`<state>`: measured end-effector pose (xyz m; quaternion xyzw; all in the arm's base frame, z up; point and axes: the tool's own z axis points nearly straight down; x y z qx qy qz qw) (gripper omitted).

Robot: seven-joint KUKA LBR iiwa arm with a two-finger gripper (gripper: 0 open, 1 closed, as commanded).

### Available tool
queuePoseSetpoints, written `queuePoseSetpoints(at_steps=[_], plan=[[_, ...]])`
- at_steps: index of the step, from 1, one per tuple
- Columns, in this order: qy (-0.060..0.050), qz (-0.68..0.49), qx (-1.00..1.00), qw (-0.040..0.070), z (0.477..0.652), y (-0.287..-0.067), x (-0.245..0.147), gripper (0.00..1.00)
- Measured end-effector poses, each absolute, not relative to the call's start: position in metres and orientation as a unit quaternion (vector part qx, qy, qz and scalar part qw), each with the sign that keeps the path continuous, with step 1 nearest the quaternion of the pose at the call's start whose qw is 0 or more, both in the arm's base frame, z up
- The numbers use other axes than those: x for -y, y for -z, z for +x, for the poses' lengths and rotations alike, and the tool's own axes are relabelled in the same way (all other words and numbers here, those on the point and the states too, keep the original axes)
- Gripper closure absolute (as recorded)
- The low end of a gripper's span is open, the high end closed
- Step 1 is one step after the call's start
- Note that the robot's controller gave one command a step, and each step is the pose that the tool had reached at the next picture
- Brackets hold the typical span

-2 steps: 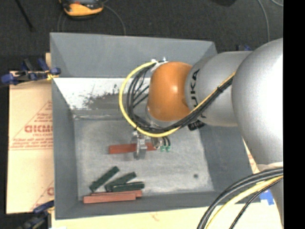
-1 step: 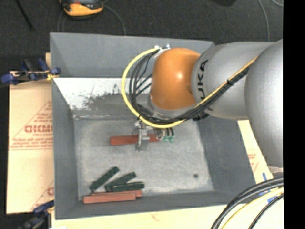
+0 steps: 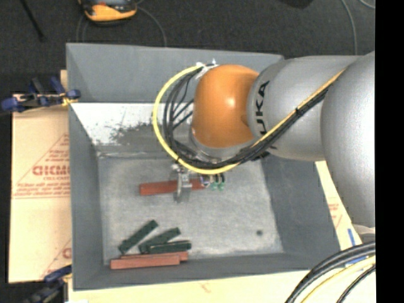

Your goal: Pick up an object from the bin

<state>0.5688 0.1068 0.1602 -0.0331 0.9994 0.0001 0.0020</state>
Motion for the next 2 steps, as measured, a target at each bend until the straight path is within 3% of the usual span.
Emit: queuePoseSetpoints(at_steps=[1, 2], plan=[[-0.001, -0.034, -0.999, -0.001, 0.567, -0.164, -0.103, 1.0], [0.0, -0.028, -1.0, 0.002, 0.568, -0.204, -0.08, 1.0]])
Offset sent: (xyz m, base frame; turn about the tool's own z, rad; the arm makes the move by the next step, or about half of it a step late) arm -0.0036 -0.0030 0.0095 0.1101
